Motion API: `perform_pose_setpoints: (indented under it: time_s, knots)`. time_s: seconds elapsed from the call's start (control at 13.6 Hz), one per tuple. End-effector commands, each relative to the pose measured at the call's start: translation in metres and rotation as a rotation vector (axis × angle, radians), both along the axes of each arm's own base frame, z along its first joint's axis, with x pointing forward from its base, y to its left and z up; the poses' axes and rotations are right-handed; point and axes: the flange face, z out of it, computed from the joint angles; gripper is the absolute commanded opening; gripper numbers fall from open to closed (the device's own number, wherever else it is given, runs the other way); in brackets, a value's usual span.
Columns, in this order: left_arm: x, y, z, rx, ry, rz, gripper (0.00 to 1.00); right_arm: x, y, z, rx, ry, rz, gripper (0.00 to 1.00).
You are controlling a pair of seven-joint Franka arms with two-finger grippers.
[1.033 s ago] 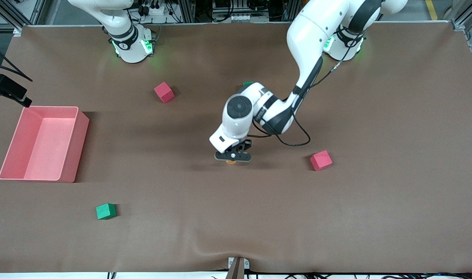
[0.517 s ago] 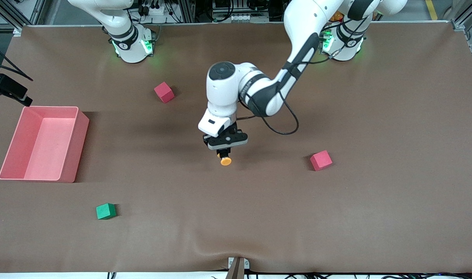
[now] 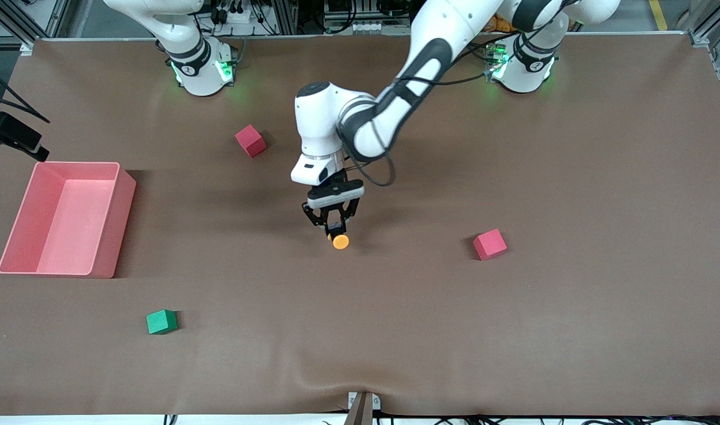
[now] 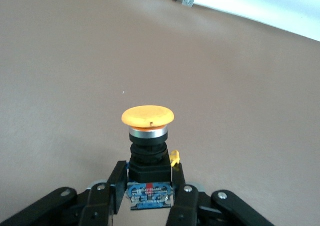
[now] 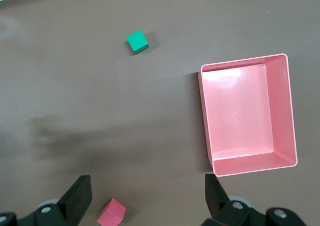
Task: Place and upright button with both arms
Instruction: 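Lift the button and turn it cap-up with the left gripper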
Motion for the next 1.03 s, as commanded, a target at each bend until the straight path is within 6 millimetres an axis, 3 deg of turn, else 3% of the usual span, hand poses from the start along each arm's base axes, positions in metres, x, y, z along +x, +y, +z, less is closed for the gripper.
perform_pose_setpoints:
  time_s: [0.0, 0.15, 0.37, 0.52, 0.89, 0.96]
  knots:
    - [-0.005, -0.006, -0.015, 0.018, -0.127, -0.036, 0.00, 0.002, 0.000, 0.005, -0.009, 0.001, 0.008, 1.00]
    - [-0.018, -0.011, -0.044, 0.084, -0.182, -0.107, 0.00, 0.002, 0.000, 0.005, -0.009, 0.001, 0.009, 1.00]
    - [-0.020, -0.001, -0.091, 0.196, -0.306, -0.164, 0.00, 0.002, 0.001, 0.004, -0.009, 0.003, 0.009, 1.00]
    - [-0.029, 0.001, -0.122, 0.180, -0.365, -0.150, 0.00, 0.002, 0.001, 0.004, -0.009, 0.006, 0.011, 1.00]
    - [-0.030, 0.001, -0.127, 0.120, -0.414, -0.129, 0.00, 0.002, 0.001, 0.004, -0.009, 0.006, 0.011, 1.00]
    - [-0.032, 0.004, -0.138, 0.110, -0.408, -0.115, 0.00, 0.002, 0.000, 0.003, -0.008, 0.007, 0.009, 1.00]
